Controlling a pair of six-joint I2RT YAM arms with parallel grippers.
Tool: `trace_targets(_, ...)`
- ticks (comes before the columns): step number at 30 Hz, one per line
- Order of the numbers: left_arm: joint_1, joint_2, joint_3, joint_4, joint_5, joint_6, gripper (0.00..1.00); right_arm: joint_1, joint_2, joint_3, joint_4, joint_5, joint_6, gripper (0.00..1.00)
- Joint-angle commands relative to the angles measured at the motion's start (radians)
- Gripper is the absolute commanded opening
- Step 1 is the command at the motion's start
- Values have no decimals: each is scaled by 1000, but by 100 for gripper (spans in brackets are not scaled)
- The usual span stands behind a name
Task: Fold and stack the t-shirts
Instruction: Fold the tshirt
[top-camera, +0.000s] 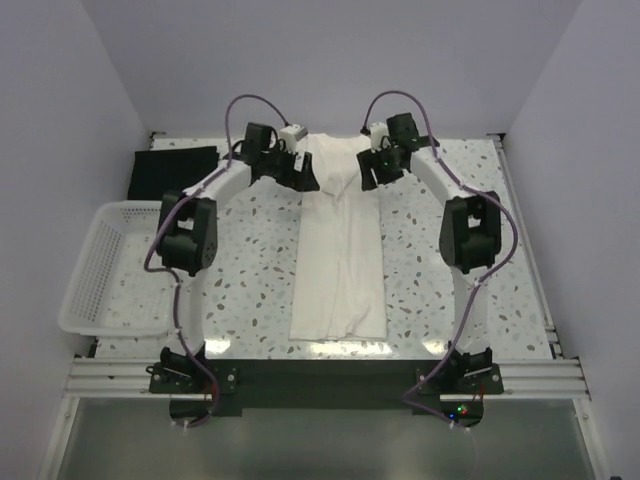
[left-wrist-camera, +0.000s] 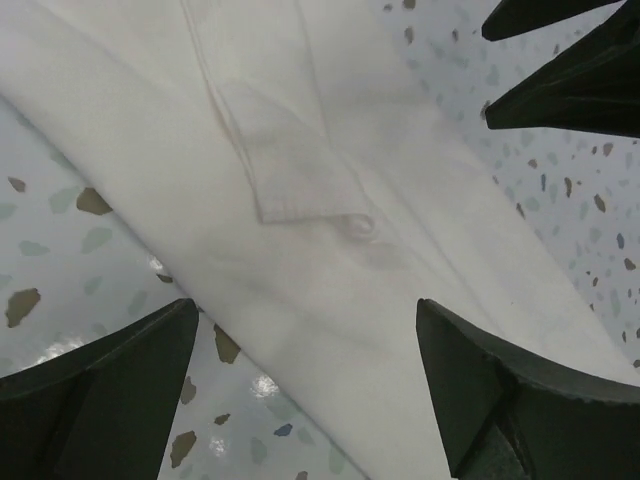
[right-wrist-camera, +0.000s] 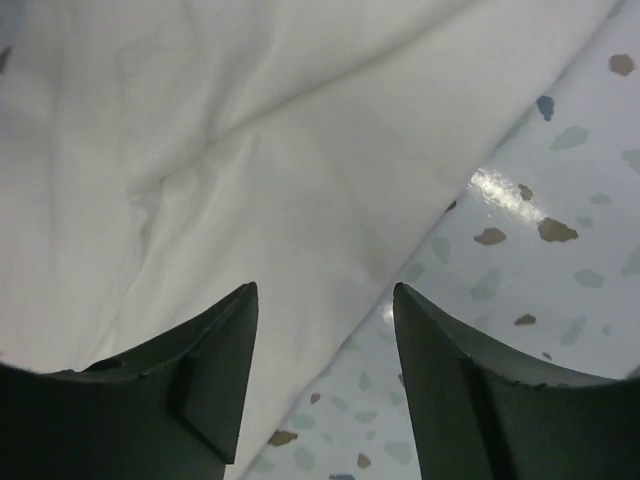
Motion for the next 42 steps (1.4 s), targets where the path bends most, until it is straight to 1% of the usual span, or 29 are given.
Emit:
trace_targets(1,11,-272,-63,185,24,134,97,-7,-298,-51,97,-99,-129,65)
trace_targets(2,11,-346,-83,187,41,166,100,-6,-367,-66,97,-116,-155,72)
trace_targets(4,13,-464,-164,214,63,242,100,-6,-441,-126,100,-162,-216,81)
trace_targets(5,11,-505,-201,241,60,246,100,-6,-471,-150,105,-179,-239,89)
trace_targets(6,13,-548,-242,278,55,247,100,-6,-551,-183,142,-191,-256,93)
trace_targets(7,11,-620,-331,373,47,243,100,-6,-586,-263,169,-203,-256,99)
trace_targets(9,11,-676,-397,417,26,249,100,-4,-693,-373,208,-238,-269,99)
trace_targets(10,13,-711,-407,344,50,334,100,-4,-724,-391,178,-275,-366,99)
trace_targets(11,14,-722,-398,264,145,403,100,-4,-749,-410,136,-365,-426,98)
trace_targets(12,11,-730,-390,187,188,540,100,-3,-792,-437,28,-408,-487,99)
trace_targets(13,-4,-751,-396,26,223,615,100,-1,-814,-456,-32,-447,-603,99)
trace_targets(14,-15,-770,-417,-31,245,676,100,5,-833,-479,-138,-476,-658,99)
trace_targets(15,-24,-794,-498,-74,251,795,100,29,-881,-546,-178,-467,-699,99)
trace_targets(16,-45,-855,-549,-147,253,863,100,46,-904,-589,-211,-447,-767,99)
trace_targets(17,-64,-892,-609,-165,233,917,100,66,-933,-637,-253,-412,-793,99)
trace_targets(18,-87,-930,-735,-165,209,986,100,107,-961,-736,-266,-398,-818,99)
trace_targets(19,-148,-1004,-800,-169,186,1023,99,131,-1025,-791,-266,-386,-853,97)
trace_targets(20,-180,-1041,-860,-169,143,1057,97,155,-1057,-850,-243,-374,-858,95)
trace_targets(21,-244,-1075,-981,-147,127,1106,96,204,-1090,-961,-225,-345,-864,94)
trace_targets(22,-280,-1137,-1040,-116,74,1111,93,229,-1154,-1014,-205,-332,-865,88)
trace_targets(24,-381,-1181,-1176,-44,6,1080,88,297,-1197,-1150,-156,-305,-867,81)
trace_targets(25,-404,-1198,-1203,0,-11,1068,85,316,-1211,-1184,-150,-300,-871,74)
trace_targets(28,-487,-1170,-1253,21,-32,1017,75,387,-1233,-1298,-104,-280,-872,62)
trace_targets(29,-508,-1163,-1263,30,-39,1005,69,402,-1236,-1316,-72,-274,-868,61)
trace_targets(31,-560,-1155,-1296,80,-69,970,64,444,-1234,-1361,-38,-252,-852,57)
trace_targets(33,-597,-1149,-1325,131,-89,938,63,470,-1219,-1385,-1,-242,-847,55)
trace_targets(36,-627,-1121,-1332,137,-98,925,60,496,-1191,-1404,5,-242,-858,49)
trace_targets(40,-659,-1113,-1350,173,-153,907,59,543,-1180,-1447,68,-202,-844,50)
trace_targets(42,-665,-1106,-1352,161,-161,919,59,557,-1153,-1456,93,-188,-841,50)
